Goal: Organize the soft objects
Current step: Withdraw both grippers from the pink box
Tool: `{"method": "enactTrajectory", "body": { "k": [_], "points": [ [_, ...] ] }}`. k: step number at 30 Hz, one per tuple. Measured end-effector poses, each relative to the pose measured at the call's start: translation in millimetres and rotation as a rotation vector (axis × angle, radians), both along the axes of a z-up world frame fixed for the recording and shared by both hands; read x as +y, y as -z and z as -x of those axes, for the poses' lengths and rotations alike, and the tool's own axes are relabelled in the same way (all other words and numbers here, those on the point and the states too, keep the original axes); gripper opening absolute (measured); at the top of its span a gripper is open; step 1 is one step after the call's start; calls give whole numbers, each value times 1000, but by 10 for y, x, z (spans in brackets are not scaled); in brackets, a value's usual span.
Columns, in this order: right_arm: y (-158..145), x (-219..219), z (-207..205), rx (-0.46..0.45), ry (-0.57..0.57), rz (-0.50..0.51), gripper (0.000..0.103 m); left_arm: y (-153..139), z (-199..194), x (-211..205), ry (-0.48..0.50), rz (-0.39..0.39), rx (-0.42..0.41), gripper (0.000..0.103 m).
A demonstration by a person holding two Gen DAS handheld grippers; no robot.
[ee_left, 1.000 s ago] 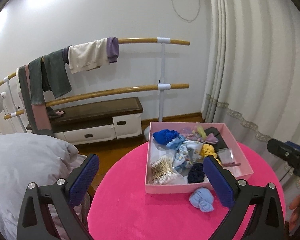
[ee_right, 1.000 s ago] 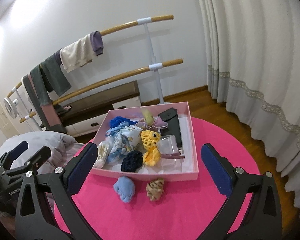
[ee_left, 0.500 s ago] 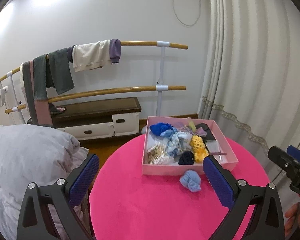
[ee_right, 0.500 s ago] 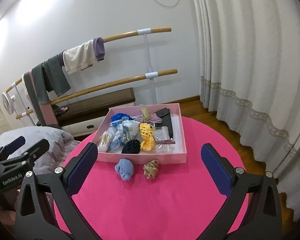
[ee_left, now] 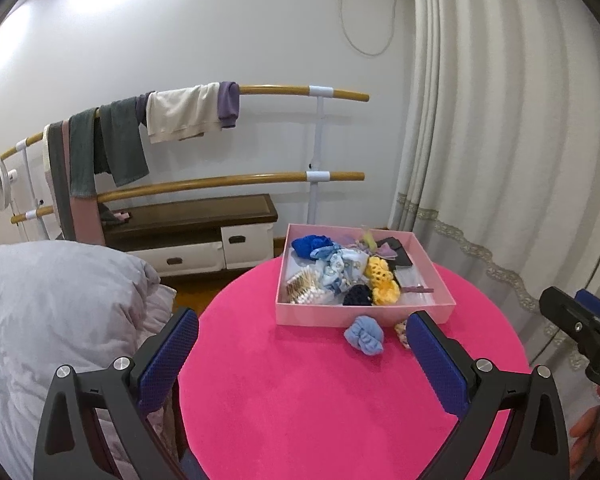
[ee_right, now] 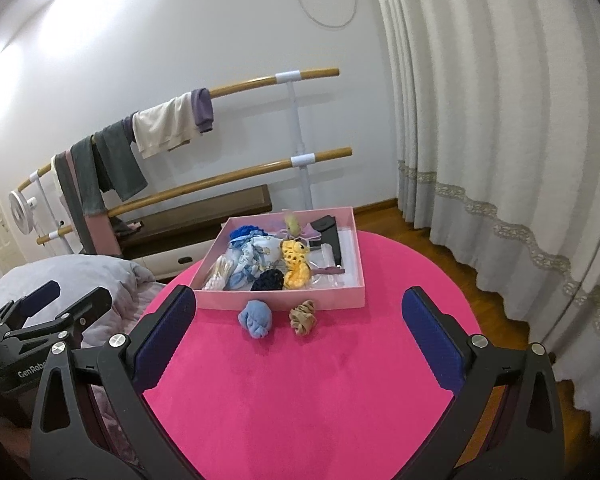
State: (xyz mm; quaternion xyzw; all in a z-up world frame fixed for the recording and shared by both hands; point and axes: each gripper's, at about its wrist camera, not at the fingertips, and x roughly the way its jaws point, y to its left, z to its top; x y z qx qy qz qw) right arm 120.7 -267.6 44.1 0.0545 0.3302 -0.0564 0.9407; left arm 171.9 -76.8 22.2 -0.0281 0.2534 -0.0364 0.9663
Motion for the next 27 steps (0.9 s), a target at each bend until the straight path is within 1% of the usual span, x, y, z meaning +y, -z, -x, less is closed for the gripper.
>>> {"method": "enactTrajectory", "body": {
  "k": [7,14,21,24,27],
  "points": [
    [51,-80,59,9,16,-16,103,-10,82,-1,-2,-2,15,103],
    [134,-137,7,30,25,-23,103,75,-55,-9,6,7,66,103],
    [304,-255,-124,74,46,-28,103,187,-315,-50,36,24,122,103],
    [423,-322,-173,99,61,-31,103,309,-507,-119,54,36,168,103],
    [586,-414,-257,139,74,-35,103,423,-704,-220,72,35,196,103]
  ]
}}
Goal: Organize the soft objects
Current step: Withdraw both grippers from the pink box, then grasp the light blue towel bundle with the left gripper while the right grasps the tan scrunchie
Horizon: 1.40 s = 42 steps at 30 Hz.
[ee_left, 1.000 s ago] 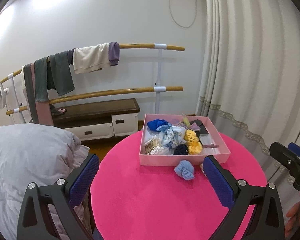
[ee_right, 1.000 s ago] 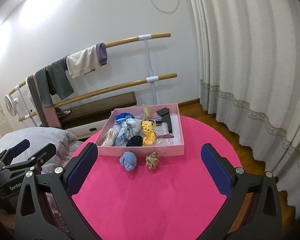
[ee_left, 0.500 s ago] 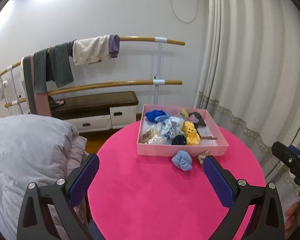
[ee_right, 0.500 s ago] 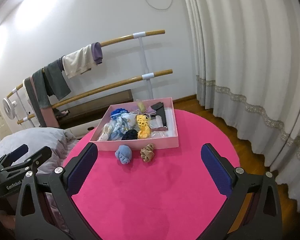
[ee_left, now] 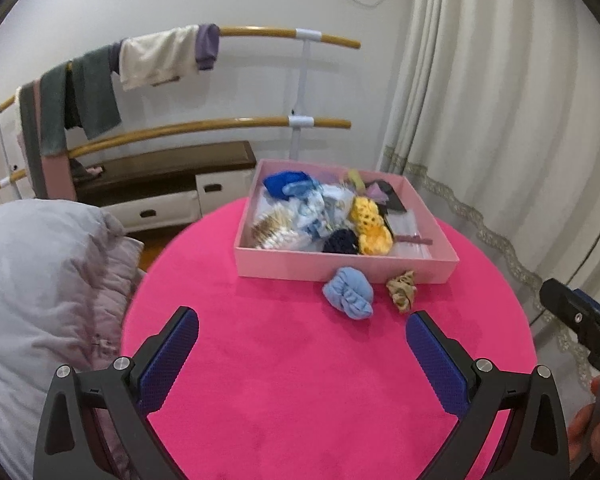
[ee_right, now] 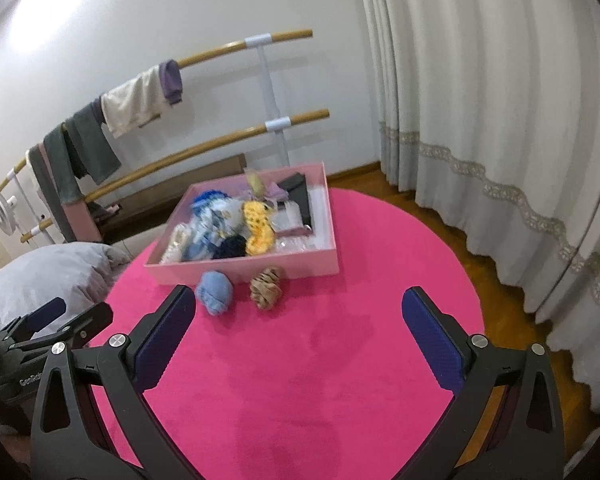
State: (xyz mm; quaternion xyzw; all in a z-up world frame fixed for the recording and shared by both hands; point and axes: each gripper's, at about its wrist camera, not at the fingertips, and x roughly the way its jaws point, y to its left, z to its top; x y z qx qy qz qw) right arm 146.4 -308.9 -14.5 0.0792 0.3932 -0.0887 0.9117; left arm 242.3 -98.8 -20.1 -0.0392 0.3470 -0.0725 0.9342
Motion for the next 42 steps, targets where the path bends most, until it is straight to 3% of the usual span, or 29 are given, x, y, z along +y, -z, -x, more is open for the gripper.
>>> {"method": "enactTrajectory", "body": {
  "k": [9,18,22,24,26,27,31,39,42],
  "points": [
    [591,-170,-423,125,-27,-41,103,483,-699,-311,29,-45,47,103],
    [884,-251,-710,179,-42,-87,103,1031,-1353,-526,56,-83,112,101],
    [953,-286,-781,192,-42,-95,103,1213,-1595,-551,70,-57,148,88],
    [991,-289,-817,198,-45,-100,102,1264,-1651,-534,90,-15,166,75],
    [1019,-277,-844,205,-51,-102,102,1301,-1671,-554,118,-9,176,47],
    [1037,-265,-860,209,-56,-103,102,1311,-1662,-563,122,-20,173,43],
    [1097,-191,-933,218,-74,-108,100,1328,-1664,-444,122,8,175,37],
    [1288,-18,-1114,248,-97,-106,94,1242,-1479,-120,27,-63,141,36],
    [1390,90,-1185,274,-112,-84,80,1256,-1437,-70,11,-74,142,36]
  ]
}}
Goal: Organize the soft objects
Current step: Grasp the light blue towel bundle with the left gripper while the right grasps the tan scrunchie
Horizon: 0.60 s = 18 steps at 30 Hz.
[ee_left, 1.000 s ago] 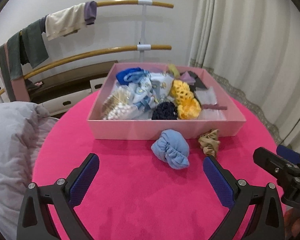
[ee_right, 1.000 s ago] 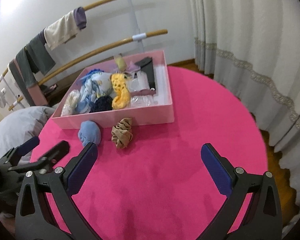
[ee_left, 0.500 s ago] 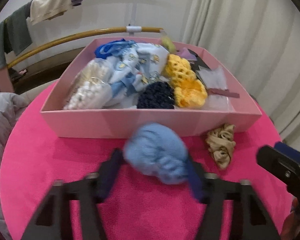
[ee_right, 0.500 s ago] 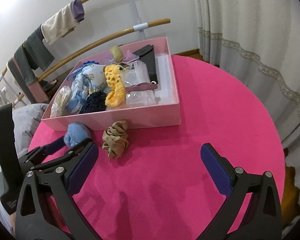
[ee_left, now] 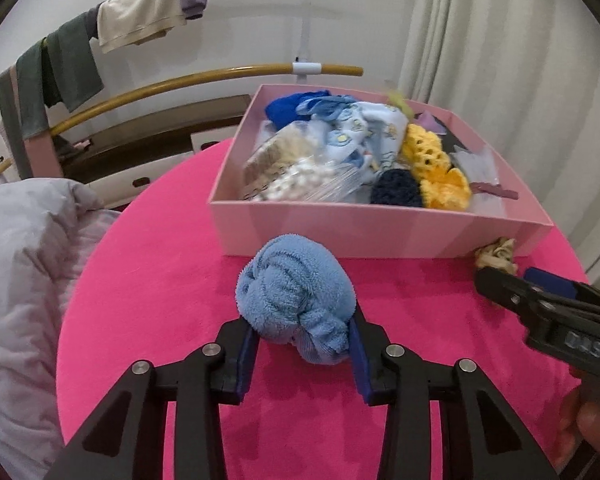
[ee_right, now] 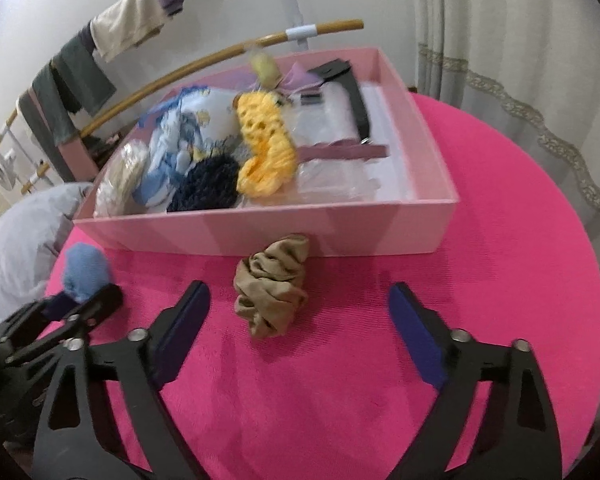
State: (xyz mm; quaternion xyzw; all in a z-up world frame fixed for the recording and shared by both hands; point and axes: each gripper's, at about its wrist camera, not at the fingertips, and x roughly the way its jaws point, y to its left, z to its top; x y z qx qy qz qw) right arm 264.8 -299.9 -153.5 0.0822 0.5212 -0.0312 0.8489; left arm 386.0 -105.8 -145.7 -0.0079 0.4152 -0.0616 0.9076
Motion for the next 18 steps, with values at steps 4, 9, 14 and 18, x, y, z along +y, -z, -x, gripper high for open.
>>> {"method": "enactTrajectory", "body": {
  "k": [4,9,14,18],
  "points": [
    [51,106,-27,0,-16,70,44,-31,85,13,-2,5,4,36],
    [-41,127,108,-22,-29,23,21,-141,208,57,6,19,-15,37],
    [-179,160,286,-44,-31,18,21,-265,393,51,21,27,-36,37],
    [-301,179,412,-59,-36,10,21,-379,544,48,25,31,-52,37]
  ]
}}
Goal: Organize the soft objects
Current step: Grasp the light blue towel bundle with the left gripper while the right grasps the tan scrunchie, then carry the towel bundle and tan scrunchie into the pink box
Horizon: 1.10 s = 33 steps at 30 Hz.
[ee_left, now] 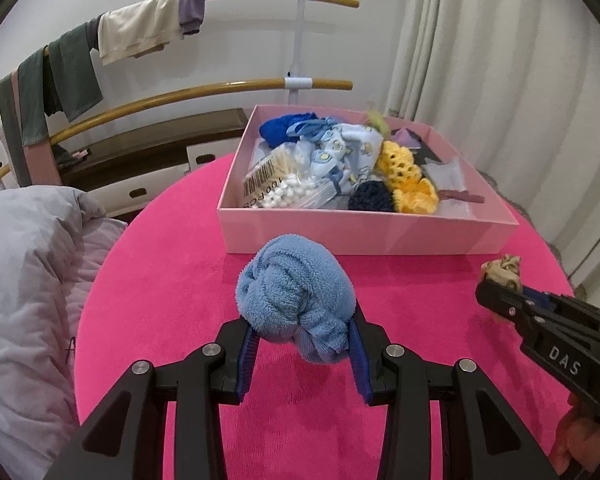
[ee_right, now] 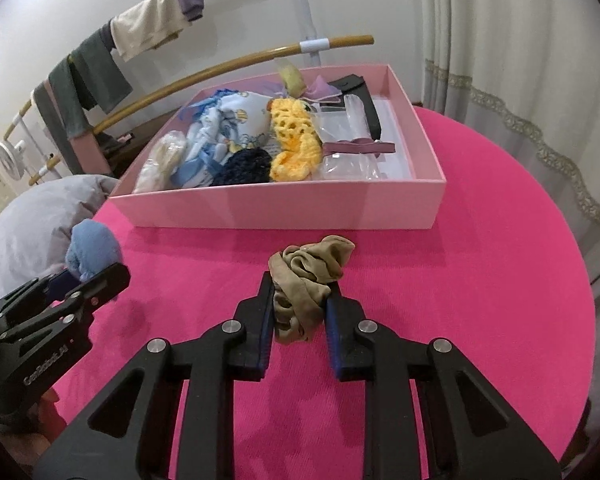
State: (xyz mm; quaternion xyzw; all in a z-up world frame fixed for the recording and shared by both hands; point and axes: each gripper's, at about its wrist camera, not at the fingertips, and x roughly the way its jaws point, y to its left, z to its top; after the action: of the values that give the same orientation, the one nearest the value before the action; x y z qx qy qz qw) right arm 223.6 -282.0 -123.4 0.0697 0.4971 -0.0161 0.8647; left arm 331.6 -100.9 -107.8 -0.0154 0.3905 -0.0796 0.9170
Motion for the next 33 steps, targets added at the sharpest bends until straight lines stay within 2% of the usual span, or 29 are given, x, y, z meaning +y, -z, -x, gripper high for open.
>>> {"method": "enactTrajectory", "body": {
  "k": [18,25,33],
  "points": [
    [-867,299,655,-162,-51,0,21,-785,1065,151,14,15,-127,37],
    [-1030,375,780,-198,-72,-12,21,-989,1404,196,6,5,-155,37],
    [-1081,396,745,-212,-85,-21,21,-1128,1419,200,-7,3,-170,37]
  ]
}}
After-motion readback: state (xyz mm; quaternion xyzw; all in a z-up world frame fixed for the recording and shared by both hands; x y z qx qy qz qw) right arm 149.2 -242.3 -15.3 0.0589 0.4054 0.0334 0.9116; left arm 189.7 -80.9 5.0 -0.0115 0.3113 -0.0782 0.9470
